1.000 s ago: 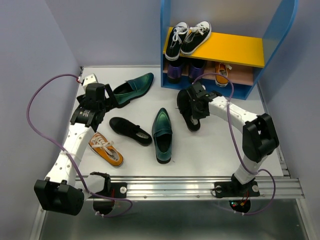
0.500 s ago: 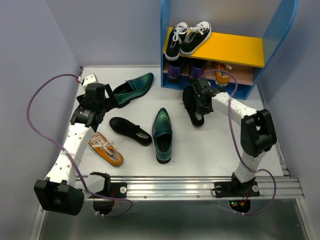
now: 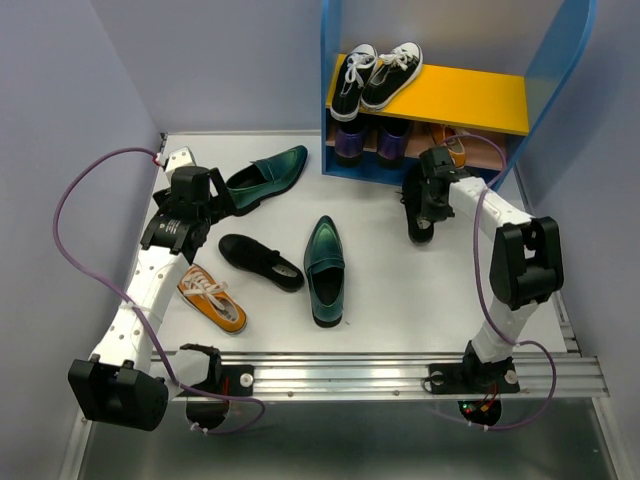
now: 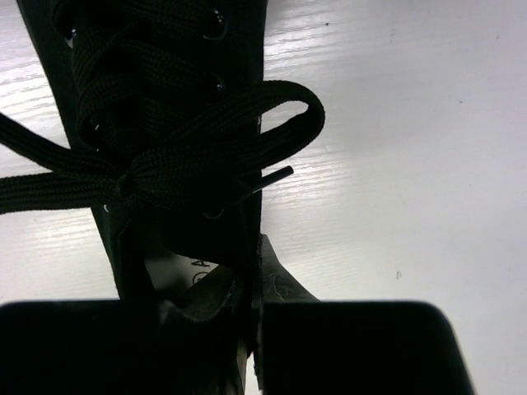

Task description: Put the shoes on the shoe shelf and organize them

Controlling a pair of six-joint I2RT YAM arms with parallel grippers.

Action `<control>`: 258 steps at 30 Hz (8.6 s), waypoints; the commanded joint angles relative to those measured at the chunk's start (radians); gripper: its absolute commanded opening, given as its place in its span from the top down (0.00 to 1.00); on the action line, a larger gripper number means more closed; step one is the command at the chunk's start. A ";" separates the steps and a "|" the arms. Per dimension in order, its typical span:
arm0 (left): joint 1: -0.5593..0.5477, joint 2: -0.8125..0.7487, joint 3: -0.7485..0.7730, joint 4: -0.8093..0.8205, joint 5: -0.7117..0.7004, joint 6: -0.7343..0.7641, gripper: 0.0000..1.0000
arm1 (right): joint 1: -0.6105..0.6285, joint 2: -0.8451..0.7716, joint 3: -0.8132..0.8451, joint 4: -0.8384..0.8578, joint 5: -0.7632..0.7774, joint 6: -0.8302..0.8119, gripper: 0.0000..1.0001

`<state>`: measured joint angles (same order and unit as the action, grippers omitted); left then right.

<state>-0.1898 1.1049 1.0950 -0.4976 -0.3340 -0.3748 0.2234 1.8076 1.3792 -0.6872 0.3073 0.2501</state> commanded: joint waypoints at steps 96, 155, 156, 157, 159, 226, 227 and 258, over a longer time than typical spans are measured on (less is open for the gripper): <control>-0.002 -0.053 0.052 -0.027 -0.048 0.016 0.01 | 0.135 -0.042 -0.048 0.357 -0.175 0.203 0.99; -0.003 -0.099 0.126 -0.145 -0.108 0.028 0.01 | 0.255 0.036 -0.104 1.103 0.204 0.845 0.99; -0.003 -0.102 0.126 -0.147 -0.109 0.028 0.01 | 0.255 0.029 -0.112 1.107 0.207 0.850 0.99; -0.002 -0.105 0.125 -0.148 -0.109 0.030 0.01 | 0.255 0.022 -0.120 1.109 0.214 0.853 0.99; -0.003 -0.109 0.121 -0.150 -0.109 0.030 0.01 | 0.255 -0.002 -0.141 1.112 0.231 0.854 0.99; -0.003 -0.066 0.066 -0.087 0.001 0.016 0.01 | 0.274 -0.054 -0.221 1.036 -0.140 0.611 0.53; -0.003 -0.066 0.066 -0.084 0.001 0.016 0.01 | 0.274 -0.063 -0.227 1.025 -0.170 0.595 0.53; 0.013 -0.066 0.166 -0.110 -0.063 0.008 0.01 | 0.729 0.197 0.268 0.190 -0.243 -0.092 0.32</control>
<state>-0.1810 1.0683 1.2758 -0.6193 -0.3893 -0.3576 0.9554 1.9854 1.5768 -0.4721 0.0296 0.1848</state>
